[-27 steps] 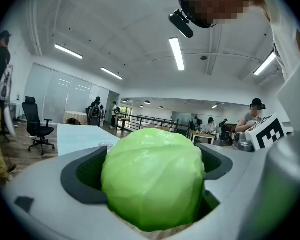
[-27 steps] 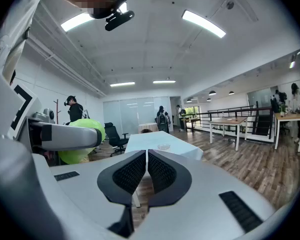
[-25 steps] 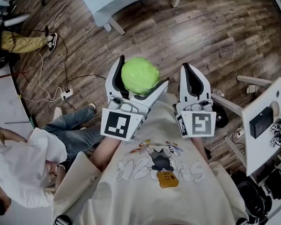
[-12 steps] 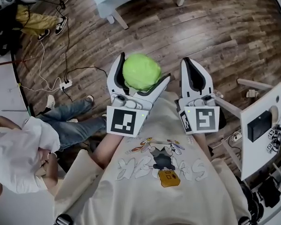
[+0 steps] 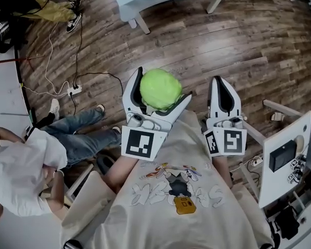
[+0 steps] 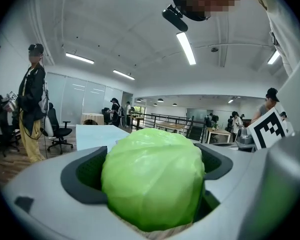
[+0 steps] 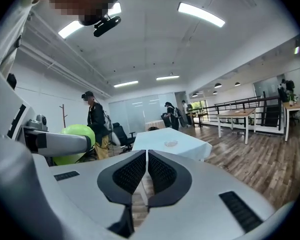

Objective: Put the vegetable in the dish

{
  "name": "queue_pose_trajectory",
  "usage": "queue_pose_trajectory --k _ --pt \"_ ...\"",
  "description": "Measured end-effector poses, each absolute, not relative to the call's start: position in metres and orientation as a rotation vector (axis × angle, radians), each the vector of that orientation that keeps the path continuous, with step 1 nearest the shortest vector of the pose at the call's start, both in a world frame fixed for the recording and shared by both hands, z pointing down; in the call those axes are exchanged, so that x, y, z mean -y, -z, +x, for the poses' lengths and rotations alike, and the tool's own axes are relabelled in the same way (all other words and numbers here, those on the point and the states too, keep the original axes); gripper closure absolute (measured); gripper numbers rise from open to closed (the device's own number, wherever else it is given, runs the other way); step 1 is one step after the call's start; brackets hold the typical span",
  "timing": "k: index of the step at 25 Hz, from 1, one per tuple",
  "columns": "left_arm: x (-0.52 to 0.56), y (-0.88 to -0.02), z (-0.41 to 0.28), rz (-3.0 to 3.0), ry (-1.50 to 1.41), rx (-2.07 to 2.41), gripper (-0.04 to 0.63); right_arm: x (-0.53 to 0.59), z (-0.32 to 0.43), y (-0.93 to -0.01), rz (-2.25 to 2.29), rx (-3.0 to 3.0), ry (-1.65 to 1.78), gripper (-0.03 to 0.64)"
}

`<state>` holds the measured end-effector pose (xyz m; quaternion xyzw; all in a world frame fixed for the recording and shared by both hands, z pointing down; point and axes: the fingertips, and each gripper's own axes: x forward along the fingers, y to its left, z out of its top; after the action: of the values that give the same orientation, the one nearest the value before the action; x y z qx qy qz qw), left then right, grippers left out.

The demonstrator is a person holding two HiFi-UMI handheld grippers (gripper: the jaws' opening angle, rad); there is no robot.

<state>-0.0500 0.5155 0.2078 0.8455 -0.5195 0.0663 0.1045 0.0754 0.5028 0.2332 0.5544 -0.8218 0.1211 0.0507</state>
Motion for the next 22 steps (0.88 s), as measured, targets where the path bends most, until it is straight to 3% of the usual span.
queue_pose_trajectory --k 22 --pt "-0.383 -0.198 -0.16 2.573 -0.134 1.354 0.048 -0.368 -0.049 -0.2 1.791 2.453 -0.235 0.586"
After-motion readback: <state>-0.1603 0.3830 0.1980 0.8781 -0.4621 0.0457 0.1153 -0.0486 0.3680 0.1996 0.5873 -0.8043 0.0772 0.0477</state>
